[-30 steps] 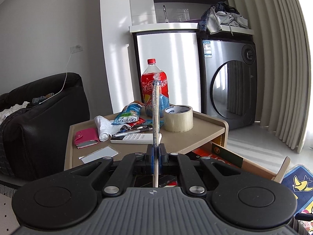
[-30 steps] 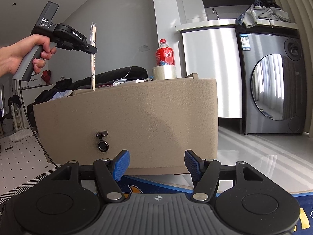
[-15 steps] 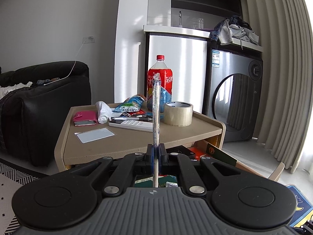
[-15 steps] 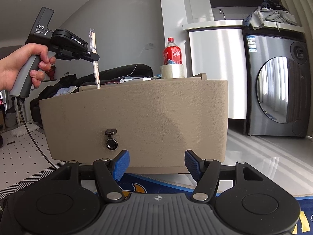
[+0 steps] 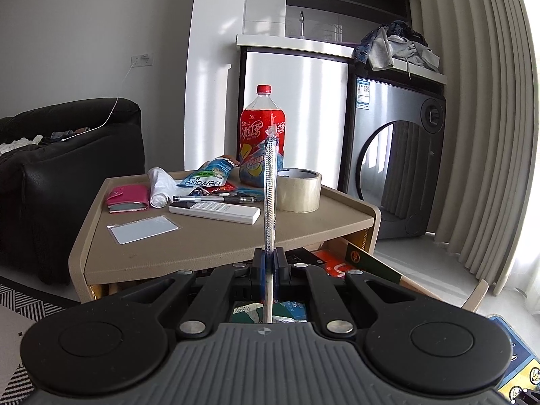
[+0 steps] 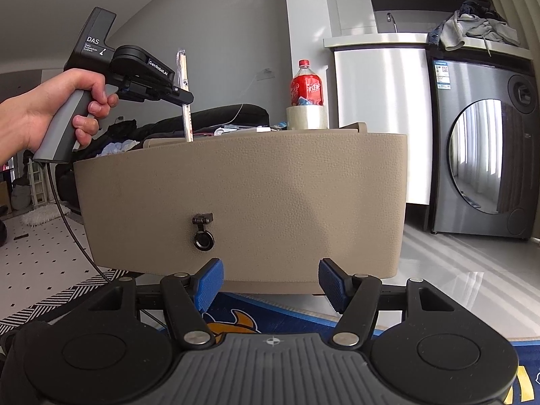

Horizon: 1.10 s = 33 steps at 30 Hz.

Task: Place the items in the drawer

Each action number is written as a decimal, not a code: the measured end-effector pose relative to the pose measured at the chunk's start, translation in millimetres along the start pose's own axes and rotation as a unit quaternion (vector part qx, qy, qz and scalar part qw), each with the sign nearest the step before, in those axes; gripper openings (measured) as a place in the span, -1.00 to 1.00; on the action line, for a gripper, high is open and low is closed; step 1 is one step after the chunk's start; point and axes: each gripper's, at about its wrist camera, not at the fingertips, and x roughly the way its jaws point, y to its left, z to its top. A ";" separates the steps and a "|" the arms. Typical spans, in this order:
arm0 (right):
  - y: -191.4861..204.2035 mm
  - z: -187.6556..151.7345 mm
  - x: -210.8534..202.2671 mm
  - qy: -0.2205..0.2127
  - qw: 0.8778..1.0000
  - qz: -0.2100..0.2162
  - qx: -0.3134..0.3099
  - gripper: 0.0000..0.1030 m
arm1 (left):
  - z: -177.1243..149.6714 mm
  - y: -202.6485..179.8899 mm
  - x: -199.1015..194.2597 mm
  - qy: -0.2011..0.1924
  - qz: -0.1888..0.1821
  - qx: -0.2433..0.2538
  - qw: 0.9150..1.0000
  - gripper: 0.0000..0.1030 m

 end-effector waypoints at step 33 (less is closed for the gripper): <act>-0.6 -0.1 5.5 0.005 1.000 0.000 0.003 0.29 | 7.9 -14.0 6.6 -0.007 -0.023 -0.011 1.000 -0.88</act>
